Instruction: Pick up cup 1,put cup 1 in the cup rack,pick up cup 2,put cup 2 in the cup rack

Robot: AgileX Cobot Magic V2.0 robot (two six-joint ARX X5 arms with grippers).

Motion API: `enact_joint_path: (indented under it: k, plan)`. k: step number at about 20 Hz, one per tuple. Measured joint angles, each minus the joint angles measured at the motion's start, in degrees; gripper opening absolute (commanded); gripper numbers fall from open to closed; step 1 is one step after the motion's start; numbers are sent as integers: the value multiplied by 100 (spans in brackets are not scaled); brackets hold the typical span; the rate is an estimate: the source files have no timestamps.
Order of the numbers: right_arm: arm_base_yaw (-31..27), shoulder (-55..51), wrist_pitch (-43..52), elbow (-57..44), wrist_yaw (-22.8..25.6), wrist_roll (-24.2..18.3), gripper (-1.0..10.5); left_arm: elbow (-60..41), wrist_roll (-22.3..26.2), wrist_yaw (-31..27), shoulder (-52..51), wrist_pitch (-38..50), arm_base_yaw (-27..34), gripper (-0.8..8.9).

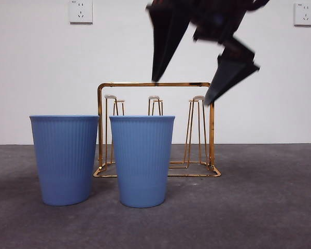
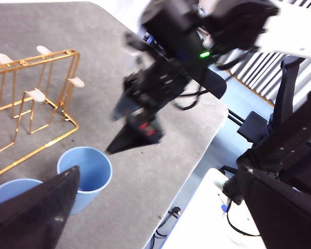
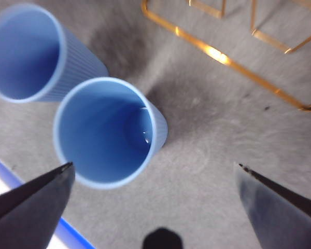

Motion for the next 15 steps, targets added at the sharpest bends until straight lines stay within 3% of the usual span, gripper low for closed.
enact_joint_path:
  k: [3, 6, 13, 15]
  plan:
    - [-11, 350, 77, 9, 17, 44, 492, 0, -17, 0, 17, 17, -94, 596]
    - [-13, 503, 256, 11, 28, 127, 337, -2, -39, 0, 81, 85, -142, 596]
    - [79, 828, 415, 31, 31, 190, 314, 0, -42, 0, 289, 118, -151, 596]
    - [98, 916, 428, 31, 31, 208, 148, 0, -44, 0, 302, 179, -151, 596]
